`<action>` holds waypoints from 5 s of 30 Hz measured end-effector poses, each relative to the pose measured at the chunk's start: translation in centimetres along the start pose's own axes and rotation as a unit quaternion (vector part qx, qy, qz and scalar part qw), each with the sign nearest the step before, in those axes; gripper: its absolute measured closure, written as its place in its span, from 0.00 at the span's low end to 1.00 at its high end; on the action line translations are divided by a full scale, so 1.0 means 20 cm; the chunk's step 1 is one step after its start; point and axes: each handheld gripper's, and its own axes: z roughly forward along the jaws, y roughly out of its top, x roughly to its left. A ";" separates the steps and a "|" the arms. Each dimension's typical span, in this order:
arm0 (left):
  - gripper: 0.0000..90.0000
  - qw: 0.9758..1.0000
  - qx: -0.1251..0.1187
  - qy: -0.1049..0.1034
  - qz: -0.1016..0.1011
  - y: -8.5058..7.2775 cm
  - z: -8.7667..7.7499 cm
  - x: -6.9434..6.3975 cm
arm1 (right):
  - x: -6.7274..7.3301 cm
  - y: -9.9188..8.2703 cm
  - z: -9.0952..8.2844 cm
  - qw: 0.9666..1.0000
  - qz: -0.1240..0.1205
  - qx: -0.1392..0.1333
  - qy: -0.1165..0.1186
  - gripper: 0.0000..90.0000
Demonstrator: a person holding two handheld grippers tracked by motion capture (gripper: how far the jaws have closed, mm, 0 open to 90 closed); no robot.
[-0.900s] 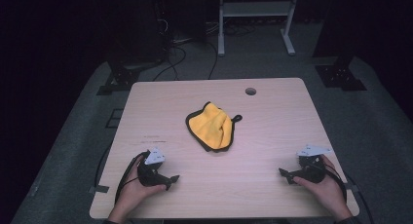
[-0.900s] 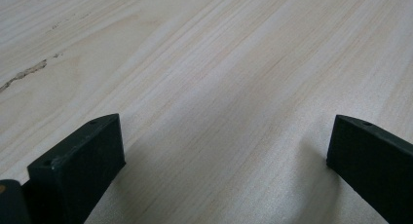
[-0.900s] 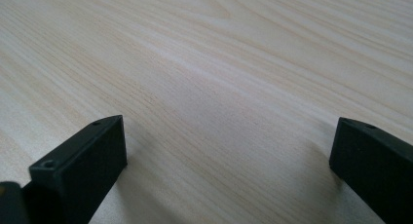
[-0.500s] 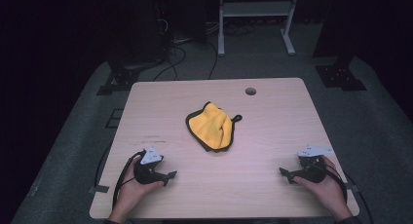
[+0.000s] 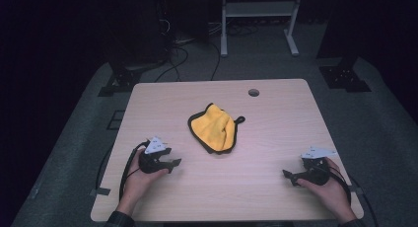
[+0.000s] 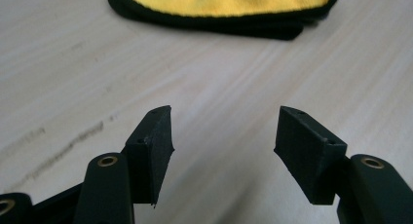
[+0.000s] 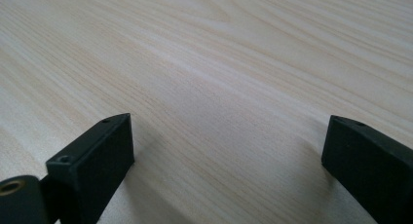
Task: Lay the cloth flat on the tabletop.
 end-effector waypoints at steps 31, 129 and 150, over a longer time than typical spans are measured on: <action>0.44 1.000 -0.004 0.020 -0.009 0.38 0.44 0.26 | 0.00 0.00 0.00 1.000 -0.002 -0.001 0.001 0.04; 0.57 0.999 0.003 0.006 -0.052 0.28 0.18 0.05 | 0.20 0.61 0.25 0.991 -0.042 -0.064 0.106 0.42; 0.96 0.999 0.007 -0.017 -0.043 0.34 0.28 0.06 | 0.39 0.85 0.64 0.986 -0.062 -0.026 0.152 0.94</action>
